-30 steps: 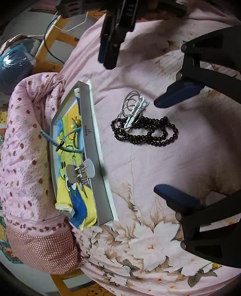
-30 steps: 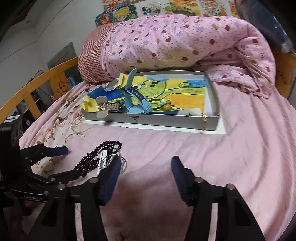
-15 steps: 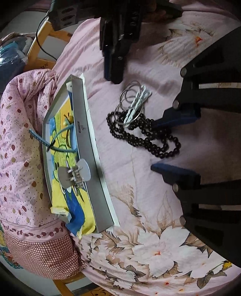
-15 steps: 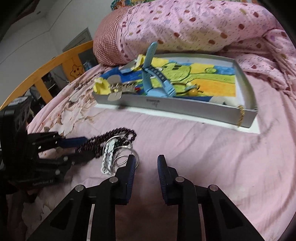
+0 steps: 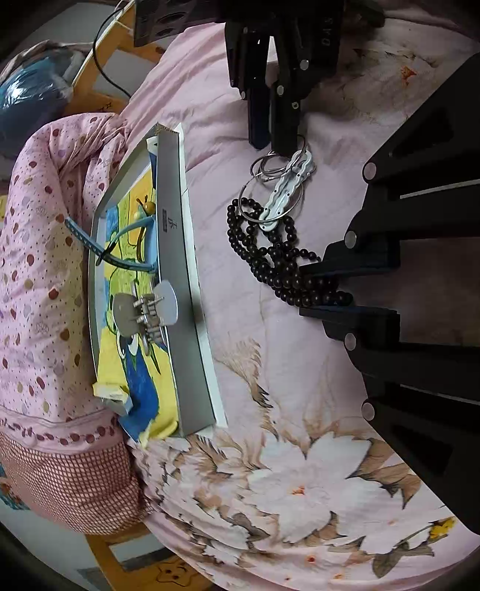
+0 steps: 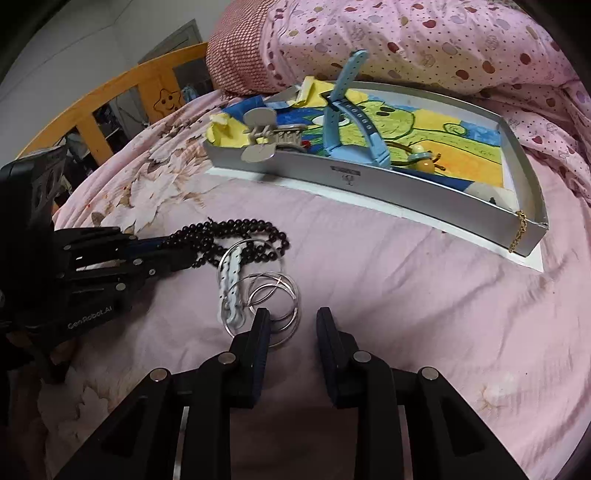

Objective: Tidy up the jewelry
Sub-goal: 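Grasp the black bead necklace with the left tool while the right tool grasps a silver ring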

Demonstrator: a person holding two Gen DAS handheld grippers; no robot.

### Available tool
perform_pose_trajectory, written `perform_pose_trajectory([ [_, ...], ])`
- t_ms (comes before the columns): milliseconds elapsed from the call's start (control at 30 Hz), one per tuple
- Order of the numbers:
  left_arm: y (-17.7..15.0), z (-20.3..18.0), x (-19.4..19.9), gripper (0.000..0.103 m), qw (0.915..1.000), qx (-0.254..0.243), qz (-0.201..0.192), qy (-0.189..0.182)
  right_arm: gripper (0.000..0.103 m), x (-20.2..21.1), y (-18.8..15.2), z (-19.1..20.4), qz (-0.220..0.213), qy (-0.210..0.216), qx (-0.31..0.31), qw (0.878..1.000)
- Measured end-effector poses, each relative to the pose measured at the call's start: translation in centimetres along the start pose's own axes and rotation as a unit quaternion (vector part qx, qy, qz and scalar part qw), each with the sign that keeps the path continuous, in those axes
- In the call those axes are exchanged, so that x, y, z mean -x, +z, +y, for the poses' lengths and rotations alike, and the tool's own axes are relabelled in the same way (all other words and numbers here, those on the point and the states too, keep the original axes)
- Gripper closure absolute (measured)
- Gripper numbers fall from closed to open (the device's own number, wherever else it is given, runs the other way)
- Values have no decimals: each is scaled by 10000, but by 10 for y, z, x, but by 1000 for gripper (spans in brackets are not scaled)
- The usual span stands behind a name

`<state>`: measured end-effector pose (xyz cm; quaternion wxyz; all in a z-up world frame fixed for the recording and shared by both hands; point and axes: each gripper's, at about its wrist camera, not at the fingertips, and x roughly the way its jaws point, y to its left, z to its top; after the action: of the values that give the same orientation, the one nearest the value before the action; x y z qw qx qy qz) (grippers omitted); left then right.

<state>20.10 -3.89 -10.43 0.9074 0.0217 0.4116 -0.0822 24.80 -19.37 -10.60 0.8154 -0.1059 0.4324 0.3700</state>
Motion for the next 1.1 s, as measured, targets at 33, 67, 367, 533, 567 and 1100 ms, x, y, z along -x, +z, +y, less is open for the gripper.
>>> perform_pose_trajectory([
  [33, -1, 0, 1, 92, 10000, 19, -4, 8, 77, -1, 0, 4, 66, -43, 89, 9999],
  [67, -1, 1, 2, 93, 10000, 52, -8, 22, 77, -1, 0, 7, 112, -105, 186, 9997],
  [367, -13, 3, 16, 95, 9991, 410, 96, 75, 78, 0, -8, 20, 246, -252, 342, 9988],
  [533, -22, 1, 27, 95, 9986, 509, 135, 67, 95, 3, -15, 26, 323, -159, 230, 9991],
  [567, -22, 1, 29, 95, 9985, 530, 142, 59, 97, 3, -16, 27, 332, -160, 211, 9991],
  [1100, -41, -8, 69, 95, 9964, 804, 93, -258, 100, 49, -29, 41, -37, -671, 0, 9977],
])
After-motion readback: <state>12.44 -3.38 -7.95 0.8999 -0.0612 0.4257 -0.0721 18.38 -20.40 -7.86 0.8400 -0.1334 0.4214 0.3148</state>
